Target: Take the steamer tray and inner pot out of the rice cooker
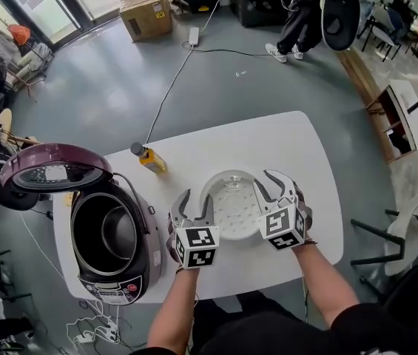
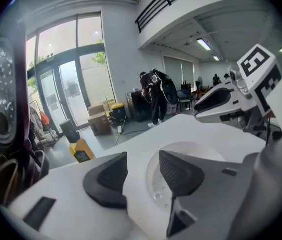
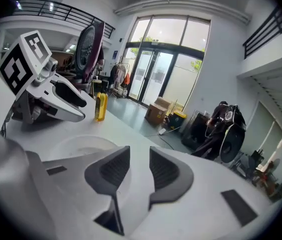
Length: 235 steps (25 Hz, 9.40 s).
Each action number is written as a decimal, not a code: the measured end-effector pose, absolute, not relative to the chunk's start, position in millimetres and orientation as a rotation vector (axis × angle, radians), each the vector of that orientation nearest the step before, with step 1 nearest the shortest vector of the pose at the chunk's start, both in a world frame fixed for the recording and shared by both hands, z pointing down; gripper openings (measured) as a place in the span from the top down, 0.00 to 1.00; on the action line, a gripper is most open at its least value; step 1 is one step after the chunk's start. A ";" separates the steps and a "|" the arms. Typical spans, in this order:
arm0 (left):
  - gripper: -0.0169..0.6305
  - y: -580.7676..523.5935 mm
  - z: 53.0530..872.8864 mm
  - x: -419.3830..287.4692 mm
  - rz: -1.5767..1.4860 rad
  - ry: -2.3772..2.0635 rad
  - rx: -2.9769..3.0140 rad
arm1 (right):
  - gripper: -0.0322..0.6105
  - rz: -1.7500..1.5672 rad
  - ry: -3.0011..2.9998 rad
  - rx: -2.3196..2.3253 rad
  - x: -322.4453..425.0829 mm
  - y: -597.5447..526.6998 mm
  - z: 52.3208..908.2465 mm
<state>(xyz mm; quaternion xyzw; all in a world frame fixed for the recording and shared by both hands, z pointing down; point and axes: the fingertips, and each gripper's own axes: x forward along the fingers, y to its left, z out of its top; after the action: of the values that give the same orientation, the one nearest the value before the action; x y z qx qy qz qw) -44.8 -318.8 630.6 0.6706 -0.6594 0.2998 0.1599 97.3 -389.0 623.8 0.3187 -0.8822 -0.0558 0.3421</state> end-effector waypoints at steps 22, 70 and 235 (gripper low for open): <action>0.97 -200.3 380.3 -98.6 0.227 -2.213 2.117 | 0.95 -0.201 -2.937 0.979 28.0 -256.5 344.0; 0.29 -54.0 521.0 -341.7 -0.175 -1.536 1.544 | 0.35 0.941 -2.661 0.420 -168.3 -163.2 495.4; 0.85 -67.0 630.1 -23.3 0.075 -1.408 1.729 | 0.93 1.573 -2.308 1.089 180.8 -144.6 630.4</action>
<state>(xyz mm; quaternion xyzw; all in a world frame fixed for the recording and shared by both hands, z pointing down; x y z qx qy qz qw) -23.3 -67.0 630.1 0.6959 -0.5670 0.0303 0.4397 180.8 -144.6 630.4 0.3623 -0.7679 0.5234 0.0719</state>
